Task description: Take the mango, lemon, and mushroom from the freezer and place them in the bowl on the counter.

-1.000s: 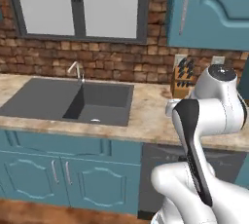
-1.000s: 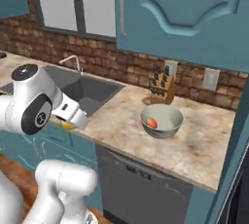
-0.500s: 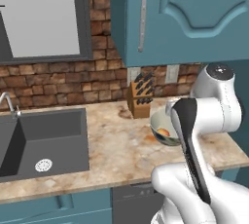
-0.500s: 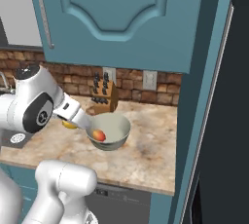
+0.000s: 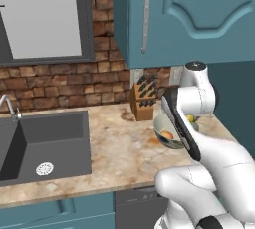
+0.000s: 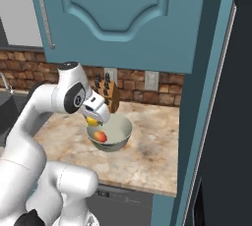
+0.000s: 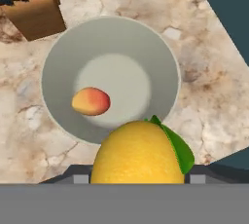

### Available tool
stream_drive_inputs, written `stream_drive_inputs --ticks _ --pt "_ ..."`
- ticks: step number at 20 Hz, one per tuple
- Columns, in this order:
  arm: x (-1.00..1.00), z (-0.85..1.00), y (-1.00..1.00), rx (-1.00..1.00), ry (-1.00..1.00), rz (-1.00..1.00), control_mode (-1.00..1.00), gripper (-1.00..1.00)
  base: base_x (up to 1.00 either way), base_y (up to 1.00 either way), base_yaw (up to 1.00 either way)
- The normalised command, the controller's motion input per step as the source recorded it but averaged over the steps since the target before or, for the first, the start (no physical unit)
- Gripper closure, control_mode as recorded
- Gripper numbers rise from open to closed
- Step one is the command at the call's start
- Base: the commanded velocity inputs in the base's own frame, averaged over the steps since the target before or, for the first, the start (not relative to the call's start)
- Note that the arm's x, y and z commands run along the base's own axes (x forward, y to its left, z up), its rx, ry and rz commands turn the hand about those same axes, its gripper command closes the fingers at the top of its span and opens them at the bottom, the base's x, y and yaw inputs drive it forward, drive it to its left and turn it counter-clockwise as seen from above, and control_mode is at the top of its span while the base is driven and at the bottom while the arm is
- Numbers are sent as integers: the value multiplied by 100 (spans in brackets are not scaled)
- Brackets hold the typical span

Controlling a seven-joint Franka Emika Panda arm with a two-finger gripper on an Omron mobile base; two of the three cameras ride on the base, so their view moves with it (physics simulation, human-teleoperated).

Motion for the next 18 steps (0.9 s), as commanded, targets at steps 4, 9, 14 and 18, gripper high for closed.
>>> stream_drive_inputs --ticks 4,9,14,18 --pt "100 -86 -14 0 6 0 -100 100 0 0 0" --pt "75 -70 -8 0 0 0 -100 100 0 0 0" --pt "43 -61 -11 0 0 0 -100 100 0 0 0" --pt "32 -45 -21 0 -4 0 -100 100 0 0 0"
